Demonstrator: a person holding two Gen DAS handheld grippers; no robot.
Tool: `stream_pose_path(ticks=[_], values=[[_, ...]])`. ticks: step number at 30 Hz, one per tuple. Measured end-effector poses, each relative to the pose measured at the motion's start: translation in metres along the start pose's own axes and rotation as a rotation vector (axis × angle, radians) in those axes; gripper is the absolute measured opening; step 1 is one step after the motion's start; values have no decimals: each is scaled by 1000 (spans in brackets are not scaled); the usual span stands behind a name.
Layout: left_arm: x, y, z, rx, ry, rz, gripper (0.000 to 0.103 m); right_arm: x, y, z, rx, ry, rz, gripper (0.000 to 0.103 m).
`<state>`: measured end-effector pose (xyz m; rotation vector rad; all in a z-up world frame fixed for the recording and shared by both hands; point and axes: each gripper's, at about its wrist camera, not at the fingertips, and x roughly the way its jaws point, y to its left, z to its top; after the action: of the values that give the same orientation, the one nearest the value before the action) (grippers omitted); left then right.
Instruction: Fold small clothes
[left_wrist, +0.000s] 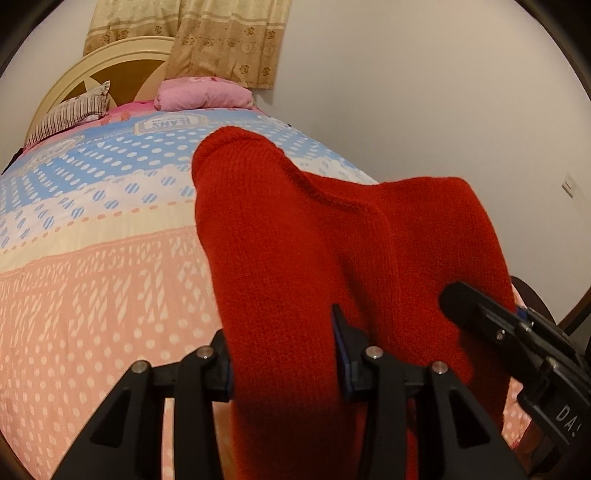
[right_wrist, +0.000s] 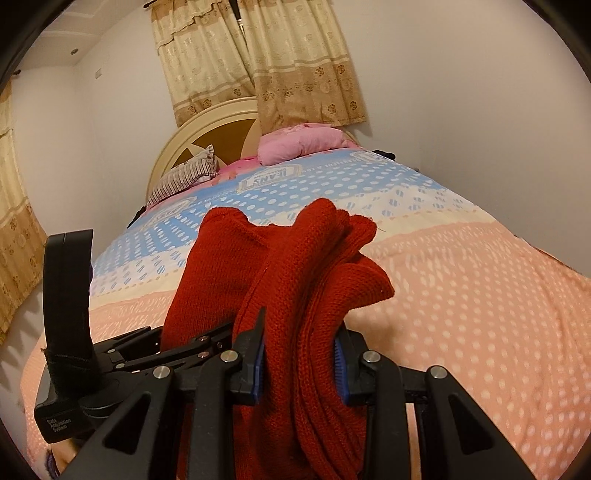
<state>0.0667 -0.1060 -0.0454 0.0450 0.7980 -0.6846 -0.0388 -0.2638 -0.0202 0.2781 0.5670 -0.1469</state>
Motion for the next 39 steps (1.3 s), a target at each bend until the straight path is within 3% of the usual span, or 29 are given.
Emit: stream_pose_path(ticks=[13,26,31,39], values=[[-14,-54,-25,110,19,-64,42,-57,-21,-32,34,-41,-103,30],[17,-106,-7,190,26,-141,42,-87,-77,-28,95,-113,-221,30],[44,-130,-1,224,31,-139,42,-79,-114,-22,100,-146,-318,30],[97,-147,2,257,65,-35,42,-28,-167,-19,46,-98,-405,30]])
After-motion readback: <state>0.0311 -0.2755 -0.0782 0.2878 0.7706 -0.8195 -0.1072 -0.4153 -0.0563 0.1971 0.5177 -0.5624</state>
